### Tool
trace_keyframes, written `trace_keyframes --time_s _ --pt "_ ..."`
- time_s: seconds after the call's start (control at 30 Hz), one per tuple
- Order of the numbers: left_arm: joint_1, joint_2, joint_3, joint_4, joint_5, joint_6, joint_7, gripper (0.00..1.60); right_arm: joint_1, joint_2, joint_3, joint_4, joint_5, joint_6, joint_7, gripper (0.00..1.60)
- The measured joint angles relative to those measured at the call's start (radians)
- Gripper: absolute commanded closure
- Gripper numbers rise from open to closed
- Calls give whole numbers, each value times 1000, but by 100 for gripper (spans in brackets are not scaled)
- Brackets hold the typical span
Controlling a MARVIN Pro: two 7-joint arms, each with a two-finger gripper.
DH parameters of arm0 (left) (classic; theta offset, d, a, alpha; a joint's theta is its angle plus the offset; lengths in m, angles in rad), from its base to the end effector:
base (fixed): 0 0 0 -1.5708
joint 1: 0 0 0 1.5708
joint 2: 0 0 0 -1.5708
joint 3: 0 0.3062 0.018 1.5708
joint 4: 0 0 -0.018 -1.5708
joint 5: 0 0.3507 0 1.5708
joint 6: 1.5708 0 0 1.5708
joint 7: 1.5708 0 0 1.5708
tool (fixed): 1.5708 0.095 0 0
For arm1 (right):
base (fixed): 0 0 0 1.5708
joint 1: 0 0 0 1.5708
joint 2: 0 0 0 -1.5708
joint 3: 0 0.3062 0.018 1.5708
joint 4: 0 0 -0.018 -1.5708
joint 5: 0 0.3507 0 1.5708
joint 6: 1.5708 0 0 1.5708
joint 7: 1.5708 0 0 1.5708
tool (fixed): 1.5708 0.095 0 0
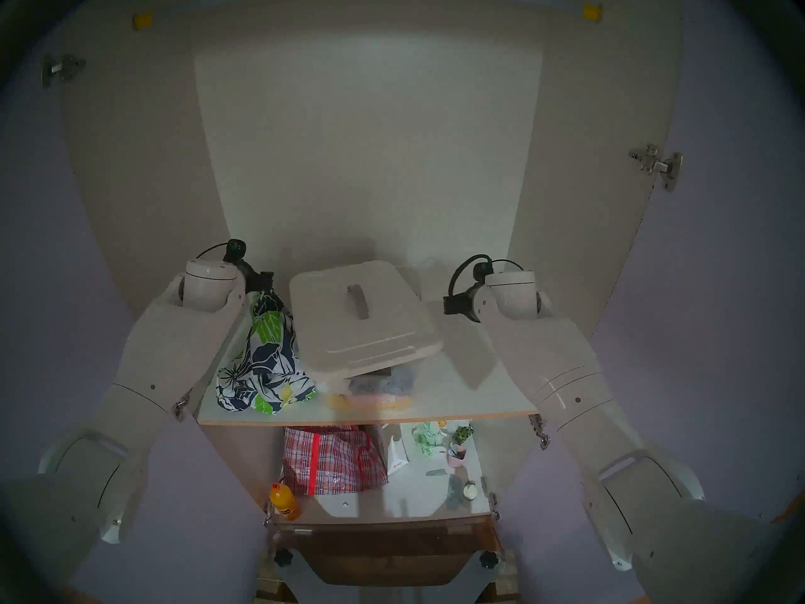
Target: Take clothing out of the storage bin and put the lid back on the bin
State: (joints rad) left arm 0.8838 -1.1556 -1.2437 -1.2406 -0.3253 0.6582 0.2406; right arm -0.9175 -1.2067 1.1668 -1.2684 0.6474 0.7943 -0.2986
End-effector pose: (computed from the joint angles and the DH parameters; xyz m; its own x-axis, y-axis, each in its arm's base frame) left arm 0.6209 0.0963 -0.1680 0.3743 -0.2285 0.8987 0.1257 -0.9477 -0.2933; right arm 0.6051 -0.0255 -0.2148 0.5563 0.0625 0.8286 0.0277 -0.9980 0.0567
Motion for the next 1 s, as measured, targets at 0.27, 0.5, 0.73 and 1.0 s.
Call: trace_keyframes --time_s 0.27,0.5,0.73,1.0 --pt "-34 -40 6 50 -16 5 -24 0 30 10 -12 84 -19 -37 26 0" --pt "-109 -74 33 125 -31 27 -56 0 39 -3 -32 97 -38 -69 28 0" --pt "-202 -108 3 175 -92 87 -85 0 58 -17 -48 147 -58 -108 34 0" --pt "-216 -152 30 187 -125 152 -111 0 134 -38 -87 349 -85 -161 63 0"
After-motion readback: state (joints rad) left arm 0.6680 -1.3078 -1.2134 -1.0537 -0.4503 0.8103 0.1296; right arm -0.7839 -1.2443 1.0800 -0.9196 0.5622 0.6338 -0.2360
